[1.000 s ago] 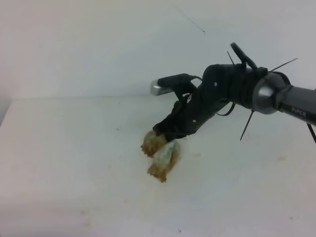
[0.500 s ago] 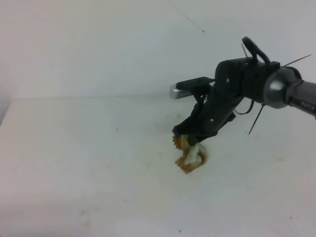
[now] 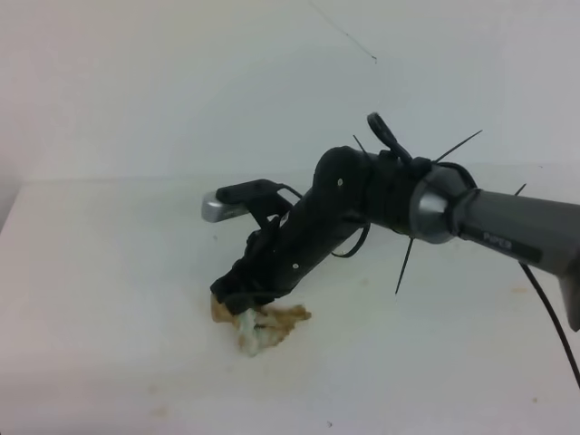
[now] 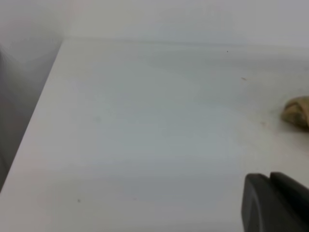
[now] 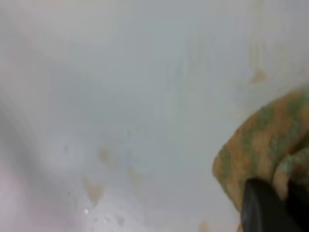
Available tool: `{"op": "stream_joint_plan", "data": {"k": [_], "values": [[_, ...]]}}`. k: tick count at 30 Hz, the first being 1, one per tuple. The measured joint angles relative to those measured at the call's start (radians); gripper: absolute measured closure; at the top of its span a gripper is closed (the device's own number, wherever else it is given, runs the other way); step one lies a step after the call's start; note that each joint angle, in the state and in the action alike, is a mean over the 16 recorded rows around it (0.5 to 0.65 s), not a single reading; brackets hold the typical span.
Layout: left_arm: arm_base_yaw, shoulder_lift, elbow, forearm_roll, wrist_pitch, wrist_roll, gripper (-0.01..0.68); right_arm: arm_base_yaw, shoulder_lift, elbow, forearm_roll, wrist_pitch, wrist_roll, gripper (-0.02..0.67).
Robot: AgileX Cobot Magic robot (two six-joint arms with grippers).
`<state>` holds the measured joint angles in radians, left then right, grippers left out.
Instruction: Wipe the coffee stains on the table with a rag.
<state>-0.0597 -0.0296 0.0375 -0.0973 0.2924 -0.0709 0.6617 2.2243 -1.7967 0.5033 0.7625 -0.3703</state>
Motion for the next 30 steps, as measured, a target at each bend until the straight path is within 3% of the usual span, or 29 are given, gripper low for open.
{"op": "stream_joint_plan", "data": {"k": [17,30], "values": [[0.0,0.0,0.0,0.0,0.0,0.0,0.675,-0.077,-0.262,0.041,-0.313,0.077,0.098,0.644],[0.0,0.0,0.0,0.0,0.0,0.0,0.675,-0.215,-0.527,0.413,-0.333,-0.111,0.196,0.645]]}}
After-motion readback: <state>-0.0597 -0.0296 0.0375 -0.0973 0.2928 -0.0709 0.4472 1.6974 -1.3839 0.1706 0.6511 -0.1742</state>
